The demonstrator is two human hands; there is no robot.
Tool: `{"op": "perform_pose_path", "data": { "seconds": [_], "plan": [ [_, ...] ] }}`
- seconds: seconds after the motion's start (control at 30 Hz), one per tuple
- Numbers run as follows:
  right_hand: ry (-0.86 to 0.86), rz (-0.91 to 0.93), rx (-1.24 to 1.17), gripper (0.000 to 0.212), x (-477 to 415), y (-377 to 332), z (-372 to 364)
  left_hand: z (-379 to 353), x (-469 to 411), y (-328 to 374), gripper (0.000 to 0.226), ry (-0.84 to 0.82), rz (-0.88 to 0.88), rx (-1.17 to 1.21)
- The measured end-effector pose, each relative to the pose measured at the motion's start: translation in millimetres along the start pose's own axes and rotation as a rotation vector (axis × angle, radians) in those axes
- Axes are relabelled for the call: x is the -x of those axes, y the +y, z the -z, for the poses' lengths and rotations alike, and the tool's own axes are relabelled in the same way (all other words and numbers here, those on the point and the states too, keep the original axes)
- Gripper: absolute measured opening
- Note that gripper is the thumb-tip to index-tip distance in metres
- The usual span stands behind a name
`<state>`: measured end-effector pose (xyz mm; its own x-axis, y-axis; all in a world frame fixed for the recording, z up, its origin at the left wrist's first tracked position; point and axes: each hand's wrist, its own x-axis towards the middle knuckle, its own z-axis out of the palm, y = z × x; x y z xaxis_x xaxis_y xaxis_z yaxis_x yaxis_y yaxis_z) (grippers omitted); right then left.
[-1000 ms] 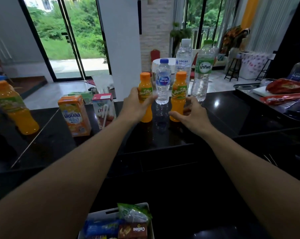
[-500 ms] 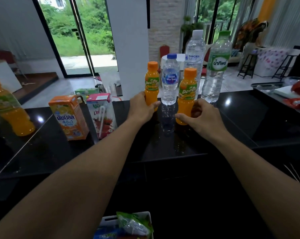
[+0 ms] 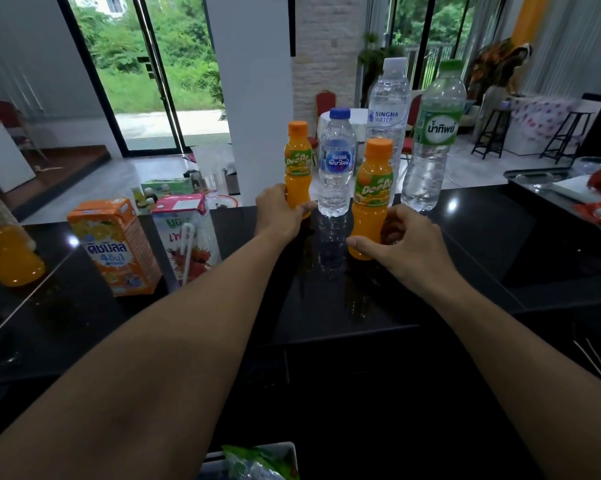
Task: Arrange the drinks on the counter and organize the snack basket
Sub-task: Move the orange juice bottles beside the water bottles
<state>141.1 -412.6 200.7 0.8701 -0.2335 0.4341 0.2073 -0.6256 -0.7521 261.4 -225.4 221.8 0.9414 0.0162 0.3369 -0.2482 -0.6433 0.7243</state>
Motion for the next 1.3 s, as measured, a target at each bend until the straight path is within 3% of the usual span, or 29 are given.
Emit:
{"op": "perform_pose_path", "data": {
  "seconds": [0.3, 0.43, 0.53, 0.67, 1.07, 1.3],
  "plan": [
    [0.017, -0.016, 0.046, 0.069, -0.2, -3.4, 1.5, 20.2, 40.0, -5.3, 0.036, -0.206, -0.044, -0.29],
    [0.021, -0.012, 0.06, 0.063, 3.1, -9.1, 3.0, 38.9, 71.6, -11.9, 0.043, -0.215, -0.122, -0.372],
    [0.031, -0.012, 0.076, 0.061, 5.2, -12.3, 3.4, 52.2, 90.1, -14.4, 0.049, -0.281, -0.091, -0.411],
    [0.028, -0.01, 0.079, 0.058, 7.5, -15.2, 4.3, 58.5, 100.7, -16.2, 0.039, -0.344, -0.051, -0.446],
    [0.06, -0.011, 0.028, 0.043, -4.7, -38.8, -24.9, 50.2, 106.8, -21.1, 0.053, -0.293, -0.112, -0.603],
    [0.05, -0.024, 0.048, 0.057, -31.0, -58.3, -71.5, 48.9, 104.3, -27.9, 0.056, -0.299, -0.121, -0.569]
  ]
}}
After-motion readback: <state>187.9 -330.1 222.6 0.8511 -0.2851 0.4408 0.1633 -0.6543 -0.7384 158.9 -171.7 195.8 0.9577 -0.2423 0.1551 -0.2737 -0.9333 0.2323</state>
